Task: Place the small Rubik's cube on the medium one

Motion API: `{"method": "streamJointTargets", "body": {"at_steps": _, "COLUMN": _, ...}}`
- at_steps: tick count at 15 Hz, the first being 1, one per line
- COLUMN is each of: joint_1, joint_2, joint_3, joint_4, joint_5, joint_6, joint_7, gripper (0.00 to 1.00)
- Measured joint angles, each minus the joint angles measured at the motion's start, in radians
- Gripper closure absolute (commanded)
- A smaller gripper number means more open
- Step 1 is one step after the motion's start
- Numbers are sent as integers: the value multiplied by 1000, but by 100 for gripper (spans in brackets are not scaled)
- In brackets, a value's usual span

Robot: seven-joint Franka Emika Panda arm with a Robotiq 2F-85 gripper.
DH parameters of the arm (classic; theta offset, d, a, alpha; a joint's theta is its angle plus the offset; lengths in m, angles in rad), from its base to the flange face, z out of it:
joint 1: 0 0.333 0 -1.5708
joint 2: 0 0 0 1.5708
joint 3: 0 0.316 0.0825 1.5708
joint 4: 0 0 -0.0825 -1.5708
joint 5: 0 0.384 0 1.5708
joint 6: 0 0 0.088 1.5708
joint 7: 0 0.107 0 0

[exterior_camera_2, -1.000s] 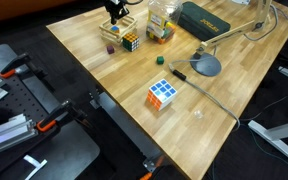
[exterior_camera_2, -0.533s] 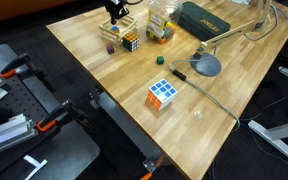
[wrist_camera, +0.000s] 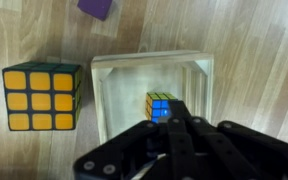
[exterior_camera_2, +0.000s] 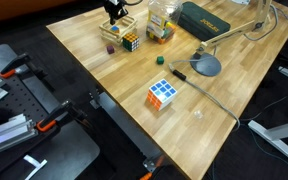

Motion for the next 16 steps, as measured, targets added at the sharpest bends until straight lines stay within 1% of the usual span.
{"method": "streamJointTargets", "body": {"at_steps": 1, "joint_1": 0, "joint_2": 0, "joint_3": 0, "joint_4": 0, "joint_5": 0, "joint_6": 0, "joint_7": 0, "gripper": 73}}
{"method": "streamJointTargets", "body": {"at_steps": 3, "joint_1": 0, "joint_2": 0, "joint_3": 0, "joint_4": 1, "joint_5": 0, "joint_6": -1, "joint_7": 4, "gripper": 61}}
{"method": "streamJointTargets", "body": {"at_steps": 6, "joint_1": 0, "joint_2": 0, "joint_3": 0, "joint_4": 1, "joint_5": 0, "joint_6": -1, "joint_7": 9, "gripper": 39}}
{"method": "streamJointTargets", "body": {"at_steps": 9, "joint_1": 0, "joint_2": 0, "joint_3": 0, "joint_4": 1, "joint_5": 0, "joint_6": -2, "joint_7": 13, "gripper": 19}}
{"method": "streamJointTargets", "body": {"at_steps": 10, "joint_1": 0, "joint_2": 0, "joint_3": 0, "joint_4": 1, "joint_5": 0, "joint_6": -2, "joint_7": 13, "gripper": 21}}
{"method": "streamJointTargets", "body": {"at_steps": 11, "joint_1": 0, "joint_2": 1, "joint_3": 0, "joint_4": 1, "joint_5": 0, "joint_6": -2, "joint_7": 14, "gripper": 55}}
{"method": "streamJointTargets", "body": {"at_steps": 12, "joint_1": 0, "joint_2": 2, "joint_3": 0, "joint_4": 1, "joint_5": 0, "joint_6": -2, "joint_7": 14, "gripper": 51}}
{"method": "streamJointTargets", "body": {"at_steps": 13, "joint_1": 0, "joint_2": 3, "joint_3": 0, "joint_4": 1, "joint_5": 0, "joint_6": -2, "joint_7": 14, "gripper": 53}}
{"method": "streamJointTargets", "body": {"at_steps": 16, "joint_1": 0, "joint_2": 3, "joint_3": 0, "joint_4": 1, "joint_5": 0, "joint_6": -2, "joint_7": 16, "gripper": 74}}
